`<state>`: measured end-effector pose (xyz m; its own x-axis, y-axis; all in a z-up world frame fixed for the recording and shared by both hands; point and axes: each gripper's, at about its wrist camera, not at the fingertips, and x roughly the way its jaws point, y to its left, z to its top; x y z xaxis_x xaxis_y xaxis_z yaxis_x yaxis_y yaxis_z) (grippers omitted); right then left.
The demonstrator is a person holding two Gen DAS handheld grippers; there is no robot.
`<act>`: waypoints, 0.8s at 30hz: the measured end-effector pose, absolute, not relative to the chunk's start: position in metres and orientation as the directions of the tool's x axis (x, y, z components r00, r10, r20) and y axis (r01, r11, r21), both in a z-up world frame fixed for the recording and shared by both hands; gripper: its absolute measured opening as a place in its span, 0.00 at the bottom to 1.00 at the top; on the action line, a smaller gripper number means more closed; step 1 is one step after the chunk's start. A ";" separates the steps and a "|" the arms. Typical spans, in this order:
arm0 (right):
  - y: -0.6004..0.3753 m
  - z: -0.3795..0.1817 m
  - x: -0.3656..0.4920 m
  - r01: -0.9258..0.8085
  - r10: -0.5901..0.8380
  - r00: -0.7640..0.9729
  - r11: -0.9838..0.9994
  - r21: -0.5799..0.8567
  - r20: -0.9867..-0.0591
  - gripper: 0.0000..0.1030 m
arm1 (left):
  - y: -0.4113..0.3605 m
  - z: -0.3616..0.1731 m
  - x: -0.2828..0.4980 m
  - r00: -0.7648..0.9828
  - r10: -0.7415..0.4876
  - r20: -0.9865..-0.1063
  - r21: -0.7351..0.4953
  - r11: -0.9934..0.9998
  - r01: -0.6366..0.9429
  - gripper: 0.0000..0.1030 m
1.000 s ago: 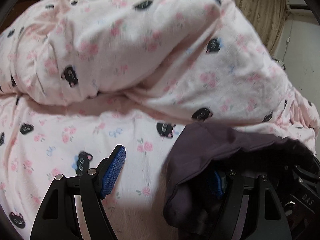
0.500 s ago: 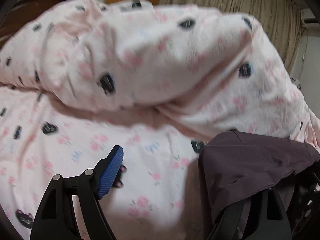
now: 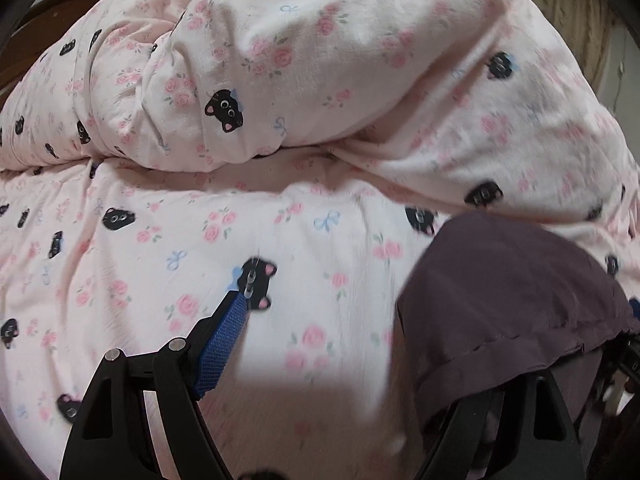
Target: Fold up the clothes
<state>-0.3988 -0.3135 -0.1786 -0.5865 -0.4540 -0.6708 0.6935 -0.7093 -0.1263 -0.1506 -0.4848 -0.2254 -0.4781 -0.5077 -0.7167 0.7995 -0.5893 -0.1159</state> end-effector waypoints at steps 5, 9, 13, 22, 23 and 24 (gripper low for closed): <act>-0.295 -0.156 -0.388 0.757 -0.535 -0.517 -0.651 -0.065 -0.669 0.93 | -0.463 -0.200 -0.134 -0.507 -0.495 -0.706 -0.114 -0.627 0.771 0.75; -0.285 -0.135 -0.370 0.829 -0.622 -0.463 -0.556 -0.060 -0.632 0.93 | -0.455 -0.173 -0.120 -0.575 -0.510 -0.640 -0.158 -0.645 0.747 0.75; -0.302 -0.130 -0.361 0.831 -0.596 -0.498 -0.536 -0.151 -0.630 0.93 | -0.473 -0.159 -0.121 -0.620 -0.547 -0.562 -0.199 -0.638 0.743 0.75; -0.343 -0.158 -0.373 0.816 -0.450 -0.544 -0.481 -0.320 -0.708 0.92 | -0.493 -0.179 -0.119 -0.586 -0.544 -0.600 -0.240 -0.577 0.781 0.75; -0.334 -0.147 -0.366 0.841 -0.525 -0.513 -0.468 -0.273 -0.679 0.92 | -0.495 -0.180 -0.119 -0.594 -0.538 -0.598 -0.254 -0.576 0.777 0.75; -0.325 -0.136 -0.359 0.864 -0.596 -0.479 -0.449 -0.226 -0.645 0.93 | -0.498 -0.178 -0.119 -0.609 -0.533 -0.587 -0.273 -0.578 0.769 0.75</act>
